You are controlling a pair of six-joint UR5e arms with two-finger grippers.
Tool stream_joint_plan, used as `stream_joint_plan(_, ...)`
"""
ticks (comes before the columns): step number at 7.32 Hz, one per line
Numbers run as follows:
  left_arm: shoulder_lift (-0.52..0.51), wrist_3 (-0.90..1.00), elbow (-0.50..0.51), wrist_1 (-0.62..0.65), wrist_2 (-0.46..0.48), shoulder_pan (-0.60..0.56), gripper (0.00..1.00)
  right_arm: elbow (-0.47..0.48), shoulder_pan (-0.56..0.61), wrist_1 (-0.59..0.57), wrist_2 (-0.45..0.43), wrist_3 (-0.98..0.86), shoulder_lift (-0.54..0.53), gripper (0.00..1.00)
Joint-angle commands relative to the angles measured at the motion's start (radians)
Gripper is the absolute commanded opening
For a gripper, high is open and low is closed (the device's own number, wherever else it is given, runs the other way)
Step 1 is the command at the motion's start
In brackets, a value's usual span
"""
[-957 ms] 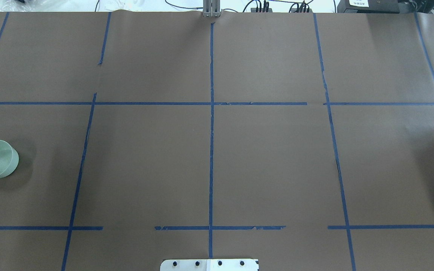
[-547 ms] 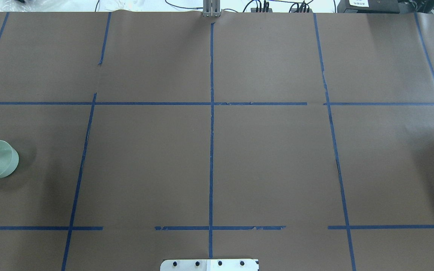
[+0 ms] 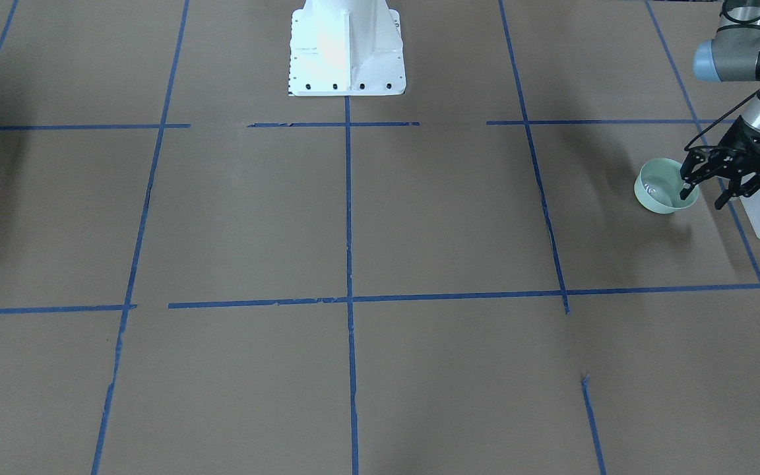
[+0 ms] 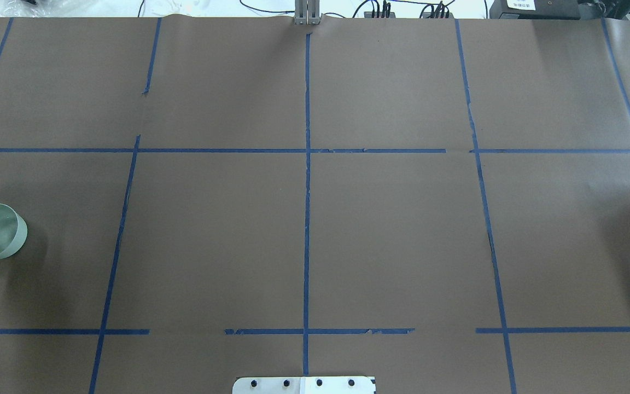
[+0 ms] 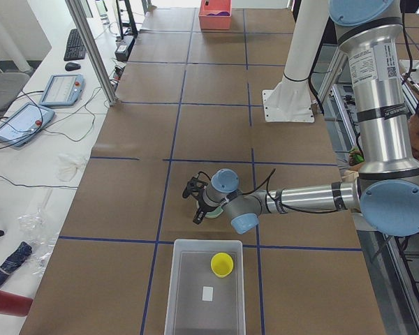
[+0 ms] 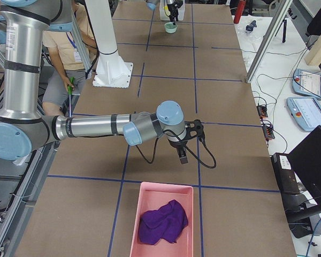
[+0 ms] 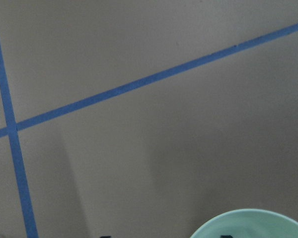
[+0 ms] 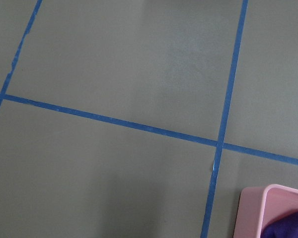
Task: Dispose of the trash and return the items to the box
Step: 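Lift the pale green bowl with the left gripper toward the clear bin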
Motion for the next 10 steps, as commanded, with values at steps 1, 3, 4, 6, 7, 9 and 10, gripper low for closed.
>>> stream_joint_plan(1,0.012,0.002,0.008,-0.058,0.006,0.035,0.01,0.002,0.000,0.001,0.000,-0.002,0.000,1.00)
stream_joint_plan(3,0.023,0.025,-0.021,-0.069,-0.008,0.027,0.00,0.002,0.000,0.001,0.000,-0.003,-0.002,1.00)
stream_joint_plan(4,0.021,0.063,-0.043,-0.060,-0.099,0.023,0.00,0.002,0.000,0.001,0.000,-0.005,-0.002,1.00)
stream_joint_plan(6,0.015,0.134,-0.055,-0.042,-0.305,-0.095,0.00,0.002,0.000,0.001,0.001,-0.005,-0.002,1.00)
stream_joint_plan(7,0.015,0.195,-0.073,0.010,-0.363,-0.167,0.00,0.002,0.000,0.001,0.002,-0.007,-0.002,1.00)
stream_joint_plan(9,0.009,0.450,-0.176,0.302,-0.430,-0.330,0.00,0.002,0.000,0.001,0.002,-0.007,-0.002,1.00)
stream_joint_plan(10,-0.006,0.596,-0.196,0.443,-0.435,-0.409,0.00,0.002,0.000,0.003,0.002,-0.007,-0.002,1.00)
